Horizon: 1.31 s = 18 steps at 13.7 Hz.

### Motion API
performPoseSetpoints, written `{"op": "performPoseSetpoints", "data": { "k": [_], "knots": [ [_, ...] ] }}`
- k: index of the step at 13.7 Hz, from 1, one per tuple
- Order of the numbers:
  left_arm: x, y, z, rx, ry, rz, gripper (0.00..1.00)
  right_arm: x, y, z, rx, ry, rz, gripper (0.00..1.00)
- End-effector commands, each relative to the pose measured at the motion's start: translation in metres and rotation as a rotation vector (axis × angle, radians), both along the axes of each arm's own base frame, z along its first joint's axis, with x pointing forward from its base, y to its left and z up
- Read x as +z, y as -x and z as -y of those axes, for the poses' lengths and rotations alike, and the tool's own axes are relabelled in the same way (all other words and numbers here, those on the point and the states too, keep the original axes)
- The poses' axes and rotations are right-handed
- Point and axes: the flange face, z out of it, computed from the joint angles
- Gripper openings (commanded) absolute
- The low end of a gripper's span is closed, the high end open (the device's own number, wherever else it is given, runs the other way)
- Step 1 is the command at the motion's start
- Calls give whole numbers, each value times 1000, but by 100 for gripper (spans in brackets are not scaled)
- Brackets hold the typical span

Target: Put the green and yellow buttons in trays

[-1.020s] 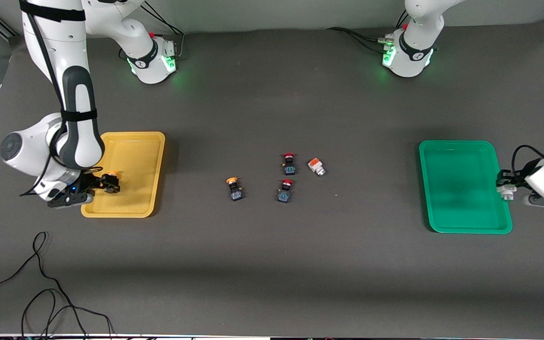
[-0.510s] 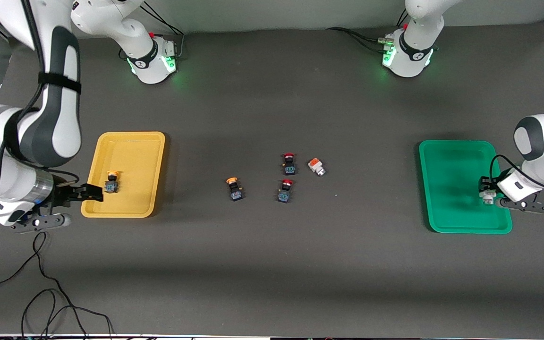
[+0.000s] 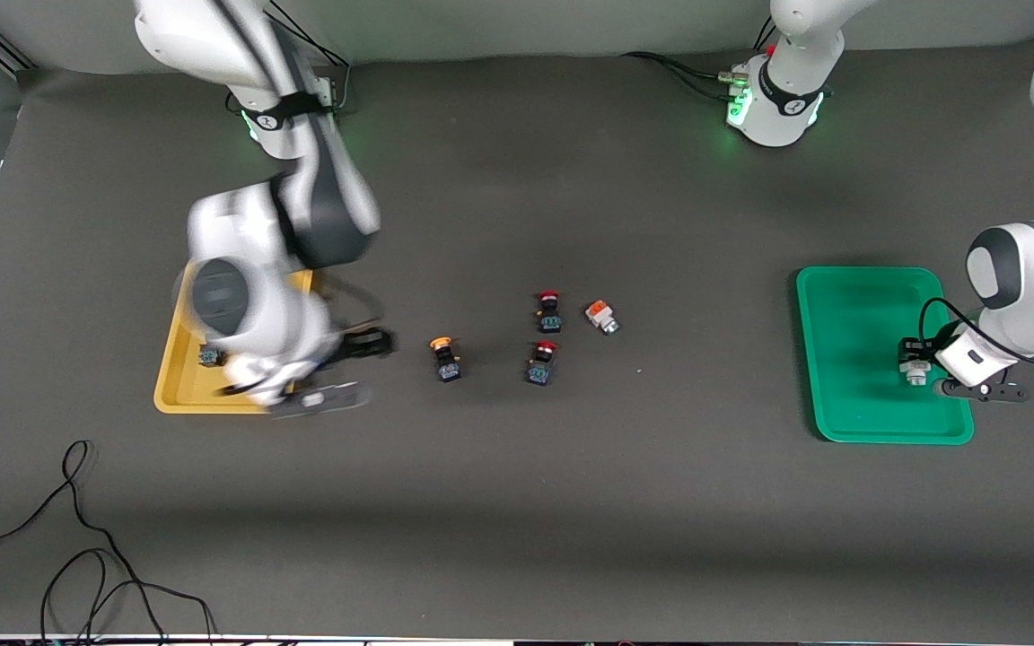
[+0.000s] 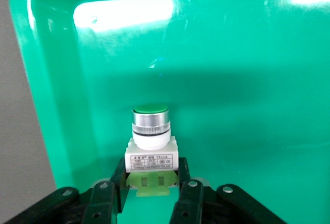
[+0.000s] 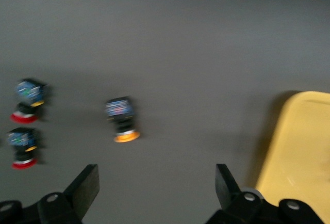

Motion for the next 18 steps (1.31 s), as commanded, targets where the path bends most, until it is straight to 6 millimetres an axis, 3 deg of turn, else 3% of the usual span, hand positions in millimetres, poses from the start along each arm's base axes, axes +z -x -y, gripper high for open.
{"op": "performPoseSetpoints", "data": {
  "k": [1, 3, 5, 6, 8, 10, 12, 14, 16, 17, 18],
  "knots": [
    [-3, 2, 2, 1, -7, -16, 100, -11, 4, -38, 35, 21, 61, 100],
    [7, 1, 4, -3, -13, -32, 100, -48, 8, -57, 59, 31, 102, 100],
    [38, -2, 6, -8, -31, -55, 100, -92, 17, -64, 70, 21, 156, 100],
    [61, -5, 10, -10, -41, -72, 100, -113, 22, -61, 69, 17, 182, 100],
    [116, -17, 42, -31, -50, -106, 99, -154, 39, -61, 59, -6, 212, 100],
    [167, -31, 76, -37, -52, -166, 99, -179, 46, -57, 19, -26, 213, 100],
    [220, -43, 124, 21, -15, -211, 99, -191, 54, -61, 26, -15, 202, 100],
    [242, -47, 181, 75, -14, -223, 99, -195, 57, -57, 9, -19, 189, 95],
    [242, -43, 250, 189, -14, -227, 99, -197, 57, -56, 4, -20, 186, 55],
    [235, -39, 289, 240, -14, -242, 99, -197, 56, -56, 2, -20, 186, 41],
    [229, -35, 325, 293, -18, -233, 99, -198, 57, -56, 3, -20, 186, 37]
  ]
}}
